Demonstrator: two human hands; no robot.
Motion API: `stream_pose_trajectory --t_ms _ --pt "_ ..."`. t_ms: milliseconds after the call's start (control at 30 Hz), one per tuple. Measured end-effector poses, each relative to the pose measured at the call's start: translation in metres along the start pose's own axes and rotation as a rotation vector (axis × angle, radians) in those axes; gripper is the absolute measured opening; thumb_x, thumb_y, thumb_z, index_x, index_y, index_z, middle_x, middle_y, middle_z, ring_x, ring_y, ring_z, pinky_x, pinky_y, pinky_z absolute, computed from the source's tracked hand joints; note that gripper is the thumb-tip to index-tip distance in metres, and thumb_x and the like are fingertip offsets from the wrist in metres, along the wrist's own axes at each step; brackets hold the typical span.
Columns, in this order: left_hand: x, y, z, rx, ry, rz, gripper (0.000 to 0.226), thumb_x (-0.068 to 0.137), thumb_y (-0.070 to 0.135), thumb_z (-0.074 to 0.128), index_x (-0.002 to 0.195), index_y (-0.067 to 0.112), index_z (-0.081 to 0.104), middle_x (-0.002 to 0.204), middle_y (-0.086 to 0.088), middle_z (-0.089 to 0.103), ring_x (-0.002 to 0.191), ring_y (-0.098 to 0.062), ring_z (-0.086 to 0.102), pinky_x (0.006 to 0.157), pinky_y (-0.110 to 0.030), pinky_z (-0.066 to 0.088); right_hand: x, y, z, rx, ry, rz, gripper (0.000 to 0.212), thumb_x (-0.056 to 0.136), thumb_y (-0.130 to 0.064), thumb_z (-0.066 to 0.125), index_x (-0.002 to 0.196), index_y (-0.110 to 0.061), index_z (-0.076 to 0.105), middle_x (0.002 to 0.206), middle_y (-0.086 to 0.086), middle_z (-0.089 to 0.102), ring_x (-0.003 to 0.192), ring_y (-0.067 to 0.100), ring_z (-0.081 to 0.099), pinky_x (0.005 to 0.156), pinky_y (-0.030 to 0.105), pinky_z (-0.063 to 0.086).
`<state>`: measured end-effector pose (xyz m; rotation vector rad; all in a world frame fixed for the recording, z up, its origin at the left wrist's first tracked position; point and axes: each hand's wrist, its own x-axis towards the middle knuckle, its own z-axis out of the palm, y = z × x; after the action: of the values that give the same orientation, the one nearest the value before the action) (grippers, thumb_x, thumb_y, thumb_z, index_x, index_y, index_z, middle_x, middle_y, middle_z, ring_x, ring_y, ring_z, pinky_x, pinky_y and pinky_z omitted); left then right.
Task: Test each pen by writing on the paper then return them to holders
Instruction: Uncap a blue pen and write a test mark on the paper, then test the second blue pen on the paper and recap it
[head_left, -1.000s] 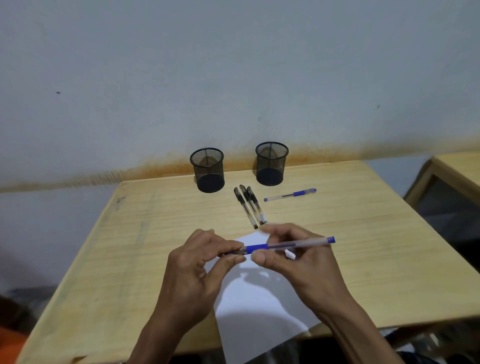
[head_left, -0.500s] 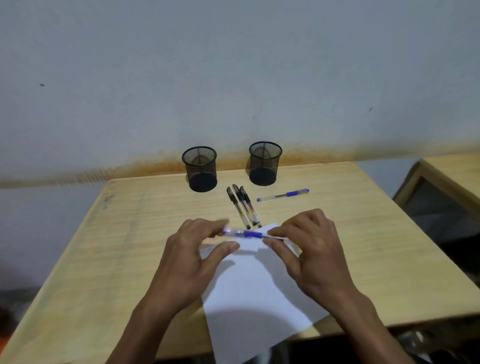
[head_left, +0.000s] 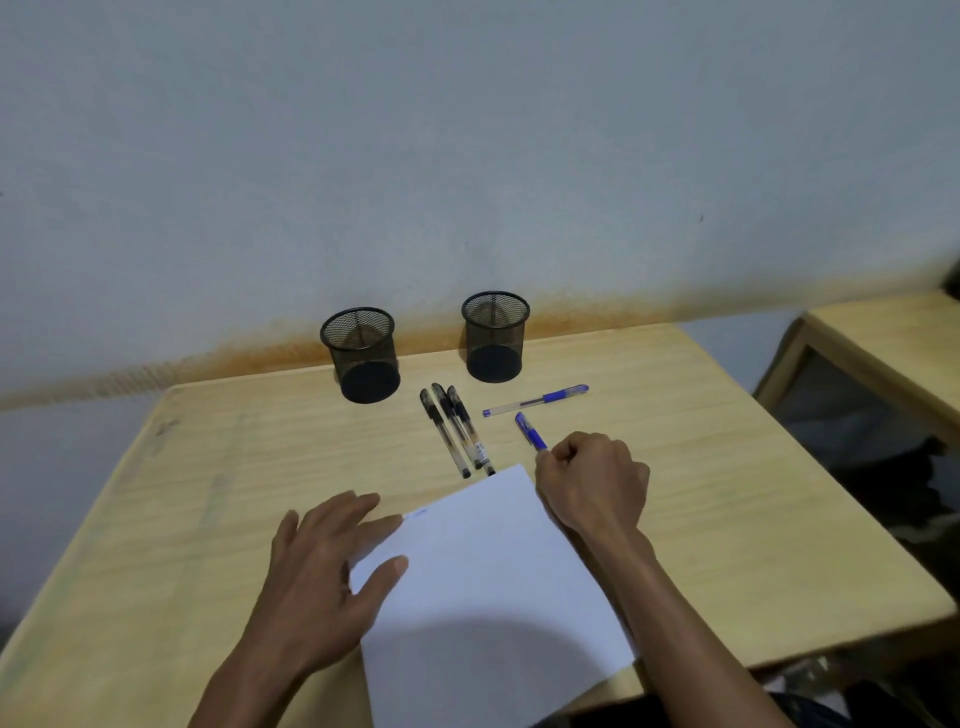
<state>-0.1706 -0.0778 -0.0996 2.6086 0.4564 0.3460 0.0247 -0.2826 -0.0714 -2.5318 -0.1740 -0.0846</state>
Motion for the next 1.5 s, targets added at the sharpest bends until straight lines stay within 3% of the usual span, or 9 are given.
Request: stream_pose_trajectory --t_ms 200,433,767,933,1033,1167,1300,1433,1500 --pt "0.001 -0.006 0.003 -0.005 0.021 0.02 0.051 0.083 0.071 0.041 0.124 0.049 0.062 0.141 0.027 0.046 0.137 0.006 0.028 0.12 -0.049 0.015 0.013 -0.004 0.001 -0.067 -0.007 -0.05 0.038 0.093 -0.054 0.055 0.108 -0.023 0.07 0.1 -0.006 0.074 0.109 0.021 0.059 0.094 0.039 0.036" --pt "0.001 -0.011 0.004 0.052 0.034 0.055 0.049 0.089 0.069 0.037 0.127 0.048 0.061 0.142 0.028 0.043 0.138 0.009 0.024 0.119 -0.05 0.017 0.073 -0.004 0.0 -0.148 0.011 -0.25 0.034 0.101 -0.031 0.053 0.132 -0.03 0.064 0.123 0.002 0.061 0.12 0.026 0.048 0.096 0.044 0.04" --pt "0.002 -0.011 0.003 0.069 0.01 0.028 0.05 0.089 0.07 0.035 0.128 0.05 0.059 0.145 0.025 0.045 0.141 0.002 0.028 0.12 -0.049 0.015 0.105 0.007 0.005 -0.233 -0.035 -0.386 0.024 0.099 -0.042 0.058 0.114 -0.03 0.073 0.115 0.0 0.061 0.115 0.024 0.048 0.091 0.042 0.041" --pt "0.001 -0.006 0.0 0.074 -0.01 0.0 0.053 0.087 0.069 0.032 0.13 0.051 0.057 0.147 0.024 0.044 0.143 0.001 0.026 0.122 -0.047 0.01 0.076 0.0 -0.017 0.142 -0.015 -0.398 0.015 0.1 -0.03 0.061 0.105 -0.022 0.072 0.091 0.001 0.073 0.093 0.024 0.062 0.078 0.04 0.049" --pt "0.0 -0.001 0.0 0.031 0.017 -0.014 0.054 0.086 0.07 0.034 0.131 0.05 0.055 0.145 0.023 0.047 0.141 0.002 0.029 0.122 -0.048 0.012 0.029 -0.011 -0.039 0.574 -0.081 -0.285 0.015 0.099 -0.023 0.064 0.111 -0.024 0.073 0.087 -0.001 0.071 0.079 0.008 0.062 0.07 0.022 0.048" --pt "-0.001 0.013 -0.006 -0.089 0.186 -0.01 0.052 0.085 0.065 0.049 0.127 0.038 0.062 0.133 0.019 0.058 0.128 -0.004 0.048 0.112 -0.056 0.03 -0.047 -0.024 -0.049 0.936 -0.228 -0.127 0.016 0.103 -0.02 0.056 0.108 -0.021 0.071 0.088 -0.004 0.076 0.076 0.0 0.063 0.069 0.015 0.047" --pt "-0.011 0.046 -0.014 -0.077 0.401 0.216 0.049 0.084 0.055 0.061 0.117 0.021 0.072 0.113 0.013 0.067 0.103 -0.005 0.056 0.094 -0.043 0.045 -0.098 -0.043 -0.045 1.083 -0.368 0.018 0.009 0.1 -0.019 0.06 0.102 -0.012 0.065 0.088 -0.005 0.081 0.079 0.0 0.074 0.062 0.006 0.049" --pt "-0.021 0.066 -0.015 -0.025 0.517 0.288 0.038 0.087 0.045 0.064 0.102 0.013 0.077 0.097 0.002 0.075 0.086 -0.019 0.066 0.083 -0.041 0.047 -0.12 -0.055 -0.031 1.082 -0.328 0.061 0.004 0.092 -0.022 0.072 0.091 -0.018 0.073 0.087 0.002 0.078 0.084 0.014 0.072 0.079 0.031 0.058" --pt "-0.023 0.065 -0.016 0.001 0.556 0.306 0.03 0.09 0.039 0.064 0.095 0.014 0.078 0.09 0.003 0.075 0.081 -0.021 0.066 0.08 -0.041 0.047 -0.123 -0.056 -0.028 1.09 -0.324 0.065 0.006 0.091 -0.021 0.074 0.088 -0.017 0.073 0.086 0.006 0.077 0.081 0.017 0.07 0.079 0.035 0.056"
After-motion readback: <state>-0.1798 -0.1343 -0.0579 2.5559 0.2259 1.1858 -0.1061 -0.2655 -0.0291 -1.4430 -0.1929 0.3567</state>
